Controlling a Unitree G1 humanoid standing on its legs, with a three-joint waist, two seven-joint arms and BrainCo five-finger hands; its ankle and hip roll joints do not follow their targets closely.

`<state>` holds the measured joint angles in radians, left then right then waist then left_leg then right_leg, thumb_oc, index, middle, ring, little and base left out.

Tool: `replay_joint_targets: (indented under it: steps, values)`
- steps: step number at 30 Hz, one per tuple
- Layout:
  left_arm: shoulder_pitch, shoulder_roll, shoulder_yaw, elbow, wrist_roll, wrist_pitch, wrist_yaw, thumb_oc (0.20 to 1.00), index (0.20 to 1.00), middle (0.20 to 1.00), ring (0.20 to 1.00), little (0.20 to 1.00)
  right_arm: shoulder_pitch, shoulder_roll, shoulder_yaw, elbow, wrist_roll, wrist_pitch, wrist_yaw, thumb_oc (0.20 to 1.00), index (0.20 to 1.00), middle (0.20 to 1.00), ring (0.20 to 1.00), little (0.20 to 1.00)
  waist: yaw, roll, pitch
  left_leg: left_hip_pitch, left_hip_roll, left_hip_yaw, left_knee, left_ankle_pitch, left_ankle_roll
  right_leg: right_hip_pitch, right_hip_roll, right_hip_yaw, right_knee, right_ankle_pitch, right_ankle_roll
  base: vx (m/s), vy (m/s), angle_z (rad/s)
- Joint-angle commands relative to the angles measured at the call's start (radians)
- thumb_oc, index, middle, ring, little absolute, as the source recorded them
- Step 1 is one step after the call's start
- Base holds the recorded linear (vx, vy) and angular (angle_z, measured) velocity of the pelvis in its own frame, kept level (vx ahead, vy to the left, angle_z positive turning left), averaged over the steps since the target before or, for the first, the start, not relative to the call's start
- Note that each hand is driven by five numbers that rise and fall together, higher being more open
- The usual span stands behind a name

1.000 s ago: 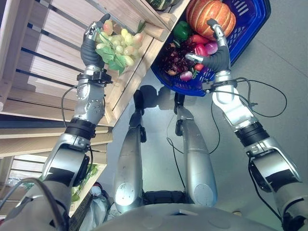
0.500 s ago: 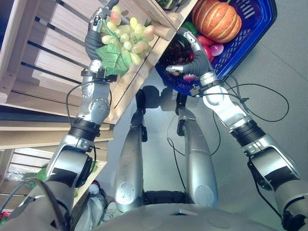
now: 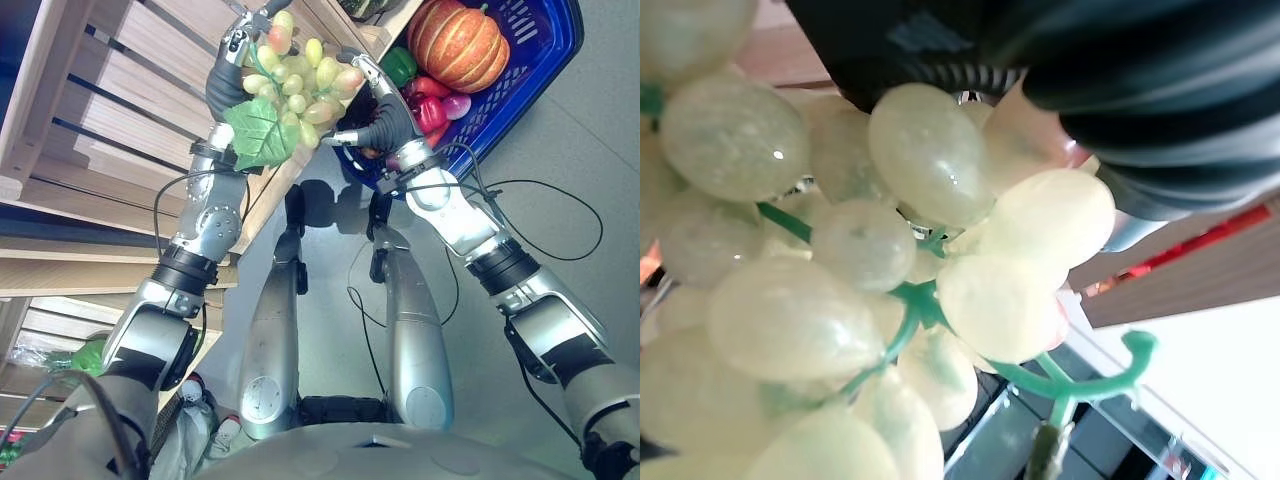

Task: Pick up fruits and vegetables into the basket

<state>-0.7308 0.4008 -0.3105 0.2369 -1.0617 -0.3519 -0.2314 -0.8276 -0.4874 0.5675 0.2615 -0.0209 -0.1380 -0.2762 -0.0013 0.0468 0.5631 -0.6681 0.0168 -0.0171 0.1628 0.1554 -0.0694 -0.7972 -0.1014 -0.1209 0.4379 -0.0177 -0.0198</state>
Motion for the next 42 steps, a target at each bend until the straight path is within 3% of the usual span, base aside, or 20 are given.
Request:
replay_joint_targets:
  steps: [1,10,30,40,41,42]
  values:
    - [-0.037,-0.031,0.009,-0.112,0.01,-0.023,-0.06,0.2,0.2,0.2,0.2,0.2,-0.025,0.03,0.016,-0.099,-0.004,-0.024,-0.015,1.0,1.0,1.0,1.0,1.0,0.002,0.01,-0.043,-0.008,-0.067,0.028,0.092,-0.114,0.03,0.099,0.016,-0.009,-0.122,0.015,0.081,0.0,-0.016,0.03]
    - [-0.047,-0.049,-0.012,-0.167,0.015,0.035,-0.098,0.2,0.2,0.2,0.2,0.2,-0.04,0.054,0.016,-0.089,0.011,-0.007,-0.031,1.0,1.0,1.0,1.0,1.0,0.007,0.009,-0.043,-0.009,-0.071,0.025,0.099,-0.115,0.036,0.098,0.016,-0.014,-0.118,0.02,0.08,0.0,-0.003,0.01]
    - [-0.059,-0.064,-0.039,-0.261,0.022,0.053,-0.154,0.2,0.2,0.2,0.2,0.2,-0.058,0.084,0.042,-0.075,0.087,0.04,0.035,1.0,1.0,1.0,1.0,1.0,0.016,0.01,-0.043,-0.009,-0.078,0.021,0.098,-0.11,0.041,0.097,0.012,-0.022,-0.118,0.03,0.08,0.0,0.0,0.0]
    - [-0.07,-0.062,-0.049,-0.291,0.023,0.072,-0.157,0.2,0.2,0.2,0.2,0.2,-0.073,0.086,0.055,-0.081,0.118,0.034,0.078,1.0,1.0,1.0,1.0,1.0,0.019,0.011,-0.043,-0.01,-0.081,0.018,0.095,-0.108,0.042,0.096,0.011,-0.025,-0.12,0.032,0.079,0.0,0.0,0.0]
    - [-0.07,-0.062,-0.051,-0.291,0.023,0.076,-0.159,0.2,0.2,0.2,0.2,0.2,-0.074,0.085,0.055,-0.083,0.119,0.026,0.081,0.545,0.545,0.545,0.545,0.545,0.019,0.011,-0.043,-0.009,-0.082,0.018,0.096,-0.108,0.042,0.097,0.012,-0.024,-0.119,0.032,0.08,0.0,0.0,0.0]
    - [-0.07,-0.063,-0.051,-0.292,0.023,0.077,-0.158,0.2,0.2,0.2,0.2,0.2,-0.075,0.086,0.055,-0.084,0.117,0.026,0.08,0.545,0.545,0.545,0.545,0.545,0.019,0.011,-0.043,-0.009,-0.082,0.018,0.096,-0.108,0.042,0.097,0.011,-0.024,-0.12,0.033,0.08,0.0,0.0,0.0]
